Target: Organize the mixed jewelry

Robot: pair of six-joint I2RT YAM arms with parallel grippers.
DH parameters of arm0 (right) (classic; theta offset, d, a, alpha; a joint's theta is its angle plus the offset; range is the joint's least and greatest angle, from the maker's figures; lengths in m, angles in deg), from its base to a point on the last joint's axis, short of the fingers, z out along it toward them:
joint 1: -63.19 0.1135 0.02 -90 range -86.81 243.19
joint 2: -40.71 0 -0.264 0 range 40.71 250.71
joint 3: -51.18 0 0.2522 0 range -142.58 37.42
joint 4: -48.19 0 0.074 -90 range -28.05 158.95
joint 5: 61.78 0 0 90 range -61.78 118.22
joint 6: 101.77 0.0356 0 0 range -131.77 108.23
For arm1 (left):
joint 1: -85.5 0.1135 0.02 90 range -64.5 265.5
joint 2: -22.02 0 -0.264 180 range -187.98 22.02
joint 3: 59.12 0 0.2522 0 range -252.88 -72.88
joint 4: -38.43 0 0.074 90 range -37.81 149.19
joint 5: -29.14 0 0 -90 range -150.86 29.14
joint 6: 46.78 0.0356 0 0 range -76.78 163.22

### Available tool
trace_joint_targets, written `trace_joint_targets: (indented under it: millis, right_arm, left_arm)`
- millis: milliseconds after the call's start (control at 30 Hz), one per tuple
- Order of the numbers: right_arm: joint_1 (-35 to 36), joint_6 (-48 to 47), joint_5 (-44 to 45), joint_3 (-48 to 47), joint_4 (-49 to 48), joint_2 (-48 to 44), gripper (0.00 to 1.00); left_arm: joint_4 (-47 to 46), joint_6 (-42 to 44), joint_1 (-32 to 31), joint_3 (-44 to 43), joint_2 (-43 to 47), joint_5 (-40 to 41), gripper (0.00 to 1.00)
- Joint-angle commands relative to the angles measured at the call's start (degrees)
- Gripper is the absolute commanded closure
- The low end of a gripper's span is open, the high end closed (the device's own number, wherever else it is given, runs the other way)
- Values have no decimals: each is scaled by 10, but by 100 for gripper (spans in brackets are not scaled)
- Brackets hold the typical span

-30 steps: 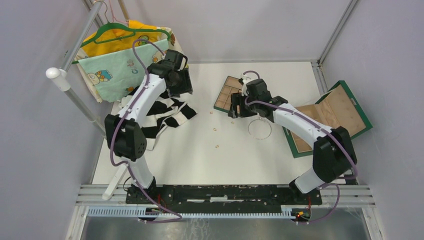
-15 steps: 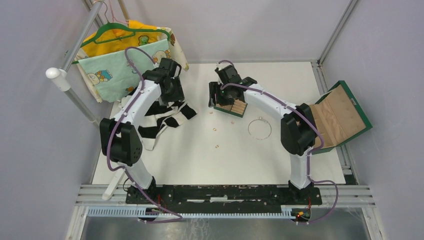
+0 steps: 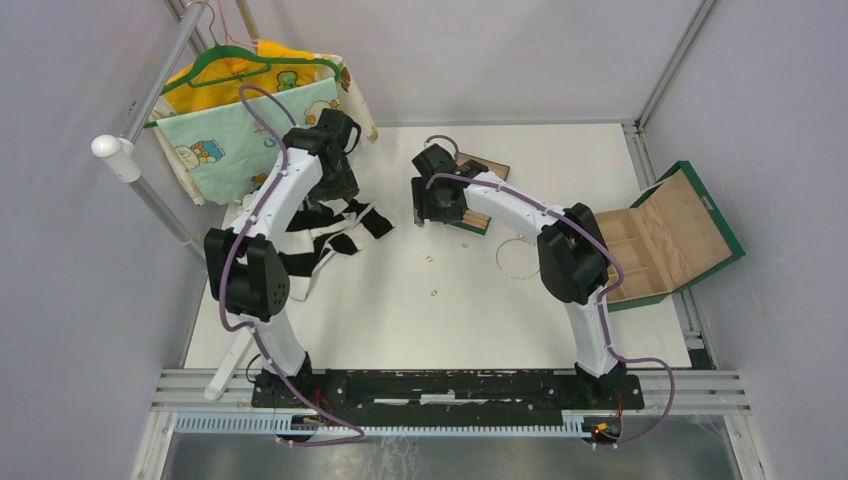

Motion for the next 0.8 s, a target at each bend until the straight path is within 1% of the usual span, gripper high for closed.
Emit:
trace_joint_targets:
  millis: [0, 133, 233, 633, 767]
  right_arm:
    - [4, 12, 27, -34, 7, 9, 32]
    - [6, 11, 26, -47, 11, 23, 32]
    - [9, 11, 22, -58, 13, 33, 33]
    - [18, 12, 22, -103, 18, 73, 34]
    - [23, 2, 46, -110, 17, 82, 35]
  left_arm:
    - [86, -84, -3, -54, -12, 103, 29]
    - [149, -110, -3, -91, -37, 137, 29]
    - [171, -114, -2, -102, -53, 144, 29]
    - [178, -112, -3, -97, -51, 149, 29]
    - [170, -98, -3, -96, -48, 140, 29]
